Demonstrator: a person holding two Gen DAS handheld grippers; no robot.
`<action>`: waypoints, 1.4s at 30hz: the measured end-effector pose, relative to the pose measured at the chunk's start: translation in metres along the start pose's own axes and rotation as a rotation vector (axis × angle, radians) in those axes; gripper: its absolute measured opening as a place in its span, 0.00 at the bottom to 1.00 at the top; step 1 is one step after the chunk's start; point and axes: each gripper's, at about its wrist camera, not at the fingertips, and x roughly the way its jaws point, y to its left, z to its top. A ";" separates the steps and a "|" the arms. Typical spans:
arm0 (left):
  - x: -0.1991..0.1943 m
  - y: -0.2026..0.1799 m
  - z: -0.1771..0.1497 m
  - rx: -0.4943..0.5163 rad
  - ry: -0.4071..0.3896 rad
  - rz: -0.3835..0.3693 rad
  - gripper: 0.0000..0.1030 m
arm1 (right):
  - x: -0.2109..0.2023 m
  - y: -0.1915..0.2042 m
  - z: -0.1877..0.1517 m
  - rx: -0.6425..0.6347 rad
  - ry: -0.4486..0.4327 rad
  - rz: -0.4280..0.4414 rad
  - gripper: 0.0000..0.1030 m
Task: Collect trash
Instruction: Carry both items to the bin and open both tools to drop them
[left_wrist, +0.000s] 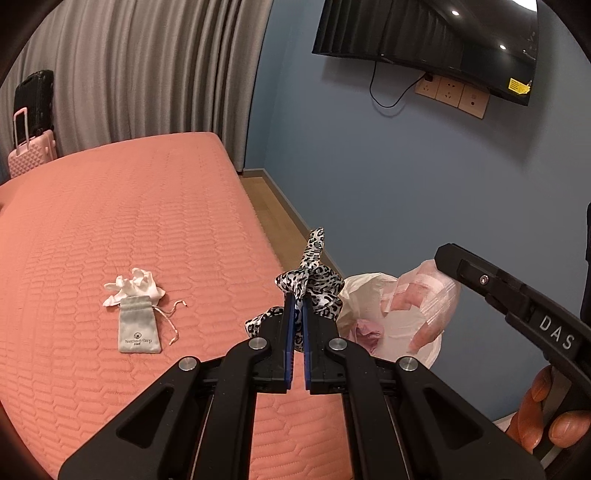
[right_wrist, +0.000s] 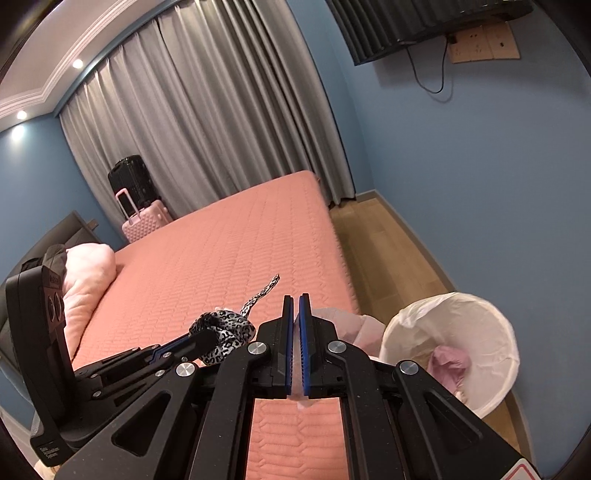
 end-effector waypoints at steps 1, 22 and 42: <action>0.001 -0.005 0.001 0.007 0.001 -0.003 0.04 | -0.004 -0.005 0.002 0.003 -0.007 -0.006 0.03; 0.041 -0.096 0.018 0.136 0.054 -0.140 0.05 | -0.027 -0.087 0.018 0.074 -0.050 -0.128 0.03; 0.058 -0.088 0.028 0.074 0.033 -0.085 0.51 | -0.016 -0.093 0.018 0.092 -0.034 -0.154 0.16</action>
